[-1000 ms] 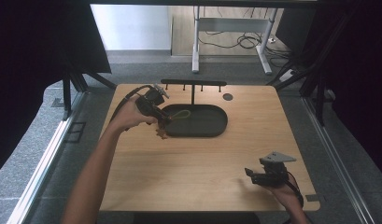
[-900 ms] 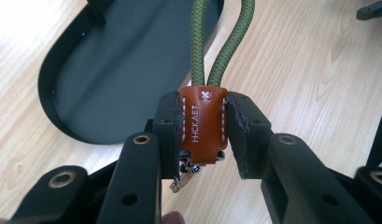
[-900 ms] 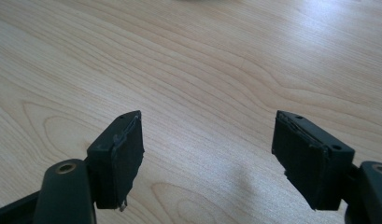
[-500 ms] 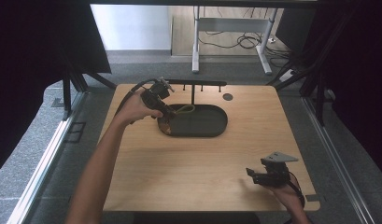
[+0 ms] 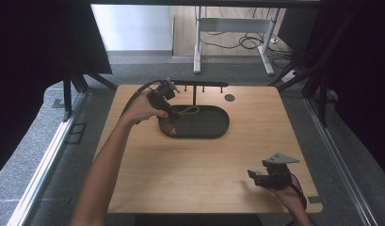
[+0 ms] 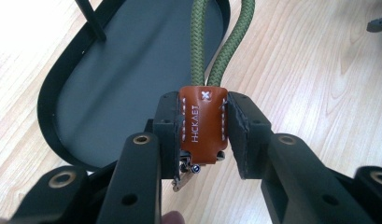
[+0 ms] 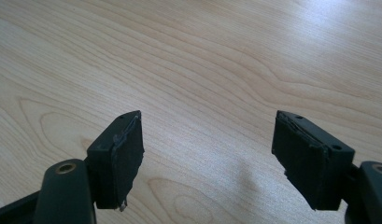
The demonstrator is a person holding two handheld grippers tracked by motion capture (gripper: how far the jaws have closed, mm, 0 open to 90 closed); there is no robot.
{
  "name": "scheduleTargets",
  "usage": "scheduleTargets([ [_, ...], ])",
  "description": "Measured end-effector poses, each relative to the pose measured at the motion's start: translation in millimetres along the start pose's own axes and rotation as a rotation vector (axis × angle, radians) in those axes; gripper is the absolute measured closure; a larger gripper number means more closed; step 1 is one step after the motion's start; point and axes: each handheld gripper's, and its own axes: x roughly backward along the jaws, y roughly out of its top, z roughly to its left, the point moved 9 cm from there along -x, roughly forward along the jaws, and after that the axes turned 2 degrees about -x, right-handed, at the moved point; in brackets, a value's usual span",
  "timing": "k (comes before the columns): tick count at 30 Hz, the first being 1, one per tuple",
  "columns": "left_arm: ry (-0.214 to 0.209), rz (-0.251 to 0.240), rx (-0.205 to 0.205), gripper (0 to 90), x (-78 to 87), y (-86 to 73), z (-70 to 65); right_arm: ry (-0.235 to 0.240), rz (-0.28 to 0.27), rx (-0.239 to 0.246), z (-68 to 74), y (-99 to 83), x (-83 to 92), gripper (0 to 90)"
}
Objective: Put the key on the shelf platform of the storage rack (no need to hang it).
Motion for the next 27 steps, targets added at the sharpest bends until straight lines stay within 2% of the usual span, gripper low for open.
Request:
scheduleTargets([
  [8, -0.001, -0.012, 0.021, 66.8, -5.0, 4.5, 8.5, -0.001, 0.007, 0.003, 0.6, -0.9, -1.2, 25.6],
  [14, 0.001, -0.012, 0.017, 66.7, -7.9, 11.7, 14.5, 0.001, 0.013, 0.007, 1.8, -1.5, -2.1, 25.5],
  [27, 0.032, -0.016, 0.025, 66.8, -17.3, 22.4, 23.8, 0.002, 0.019, 0.012, 1.6, -2.6, -2.5, 25.5],
])
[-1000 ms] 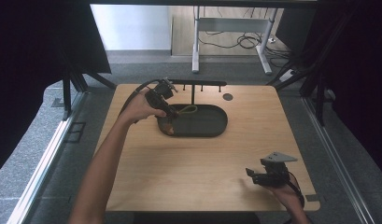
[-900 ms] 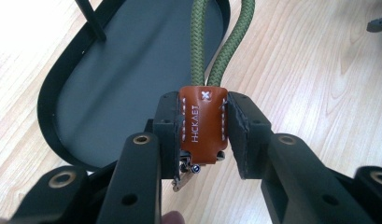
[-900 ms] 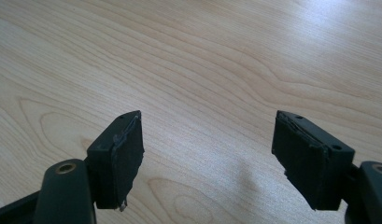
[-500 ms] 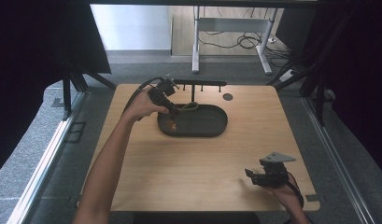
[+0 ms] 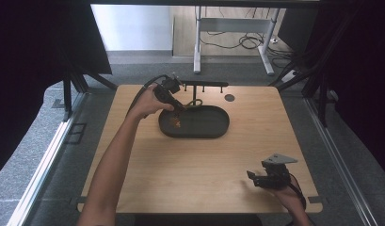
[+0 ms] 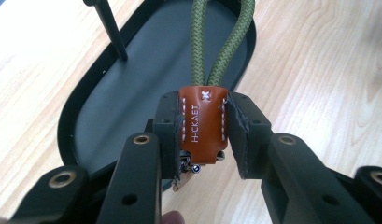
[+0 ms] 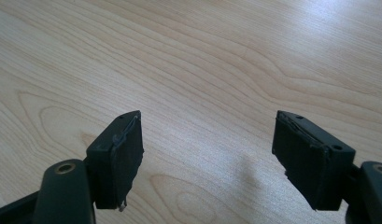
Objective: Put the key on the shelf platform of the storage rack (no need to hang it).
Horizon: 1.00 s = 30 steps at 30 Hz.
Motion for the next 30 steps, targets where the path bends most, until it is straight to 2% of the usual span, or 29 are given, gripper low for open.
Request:
scheduleTargets([
  [6, 0.004, 0.006, -0.006, 66.7, -8.8, 4.2, 2.3, 0.003, 0.003, 0.004, 2.0, -0.1, -0.7, 25.2],
  [15, 0.008, 0.016, 0.007, 66.6, -19.5, 6.2, 4.4, 0.003, 0.011, 0.015, 3.0, -1.1, -1.7, 25.0],
  [30, 0.027, 0.026, 0.029, 66.5, -28.5, 0.5, 13.3, 0.0, 0.01, 0.016, 3.5, -0.9, -2.5, 25.0],
])
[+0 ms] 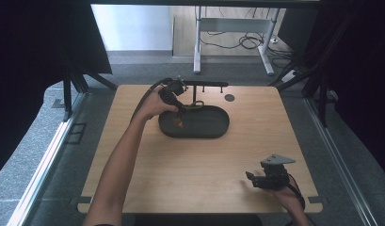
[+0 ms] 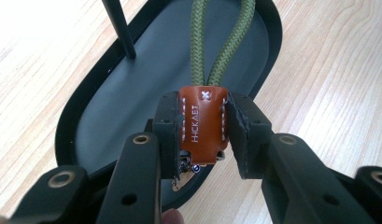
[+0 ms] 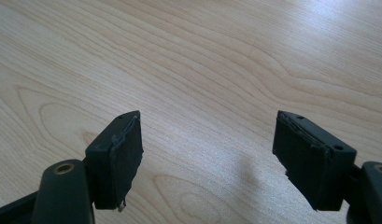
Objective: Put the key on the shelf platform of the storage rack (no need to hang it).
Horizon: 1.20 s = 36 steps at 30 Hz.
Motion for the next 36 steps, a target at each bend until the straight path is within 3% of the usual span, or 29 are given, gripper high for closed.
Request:
scheduleTargets([
  [20, 0.031, 0.012, 0.017, 61.0, -10.4, -6.2, 7.5, -0.001, 0.002, 0.002, 0.5, -0.4, -0.7, 25.0],
  [36, 0.017, -0.054, -0.026, 52.3, 18.2, -12.2, -12.7, 0.0, 0.003, 0.005, 2.6, 0.1, -1.1, 25.0],
])
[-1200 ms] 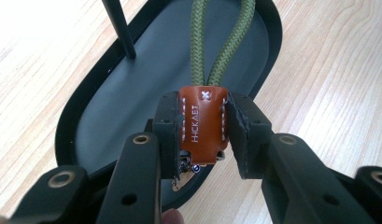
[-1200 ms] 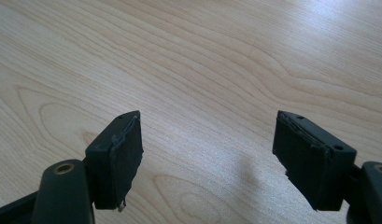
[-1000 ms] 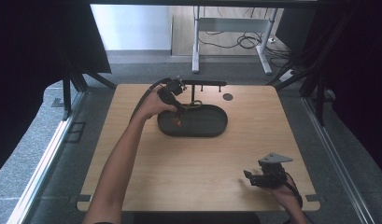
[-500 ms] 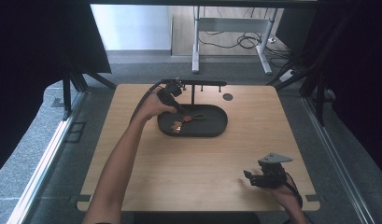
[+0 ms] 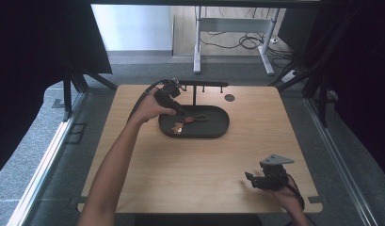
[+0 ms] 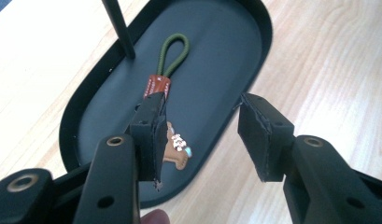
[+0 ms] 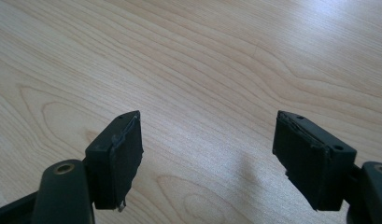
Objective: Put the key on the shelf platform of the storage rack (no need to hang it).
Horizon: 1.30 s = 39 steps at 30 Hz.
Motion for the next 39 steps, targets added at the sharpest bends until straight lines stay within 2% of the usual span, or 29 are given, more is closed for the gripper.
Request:
scheduleTargets([
  [7, -0.006, -0.037, -0.047, 50.4, 23.4, -17.9, -21.0, 0.0, 0.003, 0.006, 1.0, -0.1, -0.6, 25.0],
  [14, -0.004, -0.062, -0.067, 48.9, 39.8, -42.0, -39.7, 0.0, 0.011, 0.013, 4.5, -0.1, -2.4, 25.0],
  [17, -0.002, -0.053, -0.069, 47.4, 39.7, -55.2, -47.7, 0.0, 0.015, 0.019, 5.9, -0.4, -3.4, 25.0],
  [18, -0.002, -0.053, -0.069, 46.4, 39.7, -55.2, -47.7, 0.0, 0.015, 0.019, 5.9, -0.4, -3.4, 25.0],
  [19, -0.005, -0.049, -0.065, 45.7, 38.4, -63.7, -52.6, 0.0, 0.017, 0.02, 6.1, -0.6, -3.5, 25.0],
  [20, -0.005, -0.049, -0.065, 45.7, 38.4, -63.7, -52.6, -0.001, 0.017, 0.02, 6.1, -0.6, -3.5, 25.0],
  [21, -0.008, -0.047, -0.063, 45.6, 36.2, -72.0, -56.7, -0.001, 0.017, 0.02, 6.1, -0.6, -3.5, 25.0],
  [24, -0.016, -0.048, -0.06, 45.2, 33.5, -83.4, -61.9, -0.002, 0.02, 0.019, 6.4, -0.8, -3.8, 25.0],
  [35, -0.015, -0.039, -0.052, 43.1, 27.4, -118.4, -74.6, 0.0, 0.034, 0.023, 9.2, -3.0, -7.6, 25.0],
  [39, -0.015, -0.039, -0.039, 41.9, 26.5, -125.9, -77.4, -0.001, 0.033, 0.027, 9.6, -2.9, -8.6, 25.0],
])
